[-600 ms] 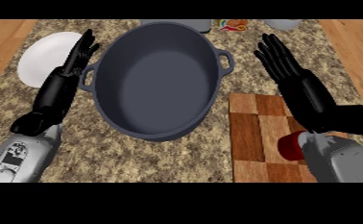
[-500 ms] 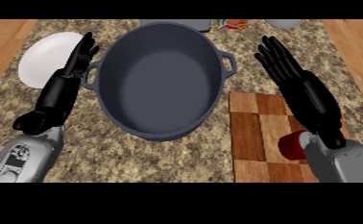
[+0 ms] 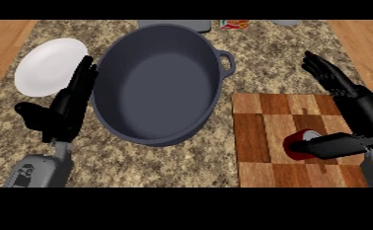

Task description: Pick the can from the cutting board and place it in the pot

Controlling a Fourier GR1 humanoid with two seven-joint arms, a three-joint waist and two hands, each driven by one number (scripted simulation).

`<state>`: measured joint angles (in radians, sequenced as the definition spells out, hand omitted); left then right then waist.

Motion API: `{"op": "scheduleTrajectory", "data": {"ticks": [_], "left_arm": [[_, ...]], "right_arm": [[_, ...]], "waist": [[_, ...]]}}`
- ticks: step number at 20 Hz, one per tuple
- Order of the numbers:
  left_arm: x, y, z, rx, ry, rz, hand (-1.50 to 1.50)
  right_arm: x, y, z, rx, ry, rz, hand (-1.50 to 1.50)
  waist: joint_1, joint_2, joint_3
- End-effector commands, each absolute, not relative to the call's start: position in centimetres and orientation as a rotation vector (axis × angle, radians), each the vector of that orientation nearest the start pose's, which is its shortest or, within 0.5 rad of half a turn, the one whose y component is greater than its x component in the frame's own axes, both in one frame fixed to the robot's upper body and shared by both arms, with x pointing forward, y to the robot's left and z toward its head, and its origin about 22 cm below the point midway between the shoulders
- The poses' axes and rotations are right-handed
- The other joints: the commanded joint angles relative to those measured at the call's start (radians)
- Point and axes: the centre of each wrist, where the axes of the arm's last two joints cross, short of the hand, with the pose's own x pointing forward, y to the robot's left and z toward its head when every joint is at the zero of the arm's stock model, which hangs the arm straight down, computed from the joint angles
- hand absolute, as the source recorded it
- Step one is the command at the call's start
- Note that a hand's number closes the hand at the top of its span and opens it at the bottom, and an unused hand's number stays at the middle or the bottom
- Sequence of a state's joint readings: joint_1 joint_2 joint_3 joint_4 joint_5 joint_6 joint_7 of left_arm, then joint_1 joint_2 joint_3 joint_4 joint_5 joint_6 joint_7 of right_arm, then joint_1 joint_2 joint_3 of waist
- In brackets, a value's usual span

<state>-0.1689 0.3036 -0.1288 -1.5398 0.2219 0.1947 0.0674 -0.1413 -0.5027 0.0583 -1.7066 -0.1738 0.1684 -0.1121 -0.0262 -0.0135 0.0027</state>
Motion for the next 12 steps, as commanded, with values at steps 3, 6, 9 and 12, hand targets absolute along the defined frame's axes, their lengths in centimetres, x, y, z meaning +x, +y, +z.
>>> {"op": "scheduleTrajectory", "data": {"ticks": [3, 6, 9, 12], "left_arm": [[27.4, 23.6, 4.8, 0.026, -1.481, 0.018, 0.00], [26.9, 24.3, 5.8, 0.049, -1.476, 0.026, 0.00], [26.5, 22.8, 5.6, 0.036, -1.472, 0.019, 0.00], [26.2, 23.5, 5.2, 0.028, -1.465, 0.018, 0.00]], "right_arm": [[21.3, -36.2, 9.3, -0.130, -2.059, 0.686, -1.50], [20.5, -40.0, 14.2, -0.313, -1.966, 0.850, -1.50], [19.5, -41.4, 15.8, -0.415, -1.848, 0.958, -1.50], [18.6, -40.8, 19.2, -0.443, -1.753, 1.086, -1.50]], "waist": [[-0.021, 0.005, 0.001], [-0.015, 0.003, -0.002], [-0.003, 0.007, -0.002], [-0.002, 0.007, -0.004]]}}
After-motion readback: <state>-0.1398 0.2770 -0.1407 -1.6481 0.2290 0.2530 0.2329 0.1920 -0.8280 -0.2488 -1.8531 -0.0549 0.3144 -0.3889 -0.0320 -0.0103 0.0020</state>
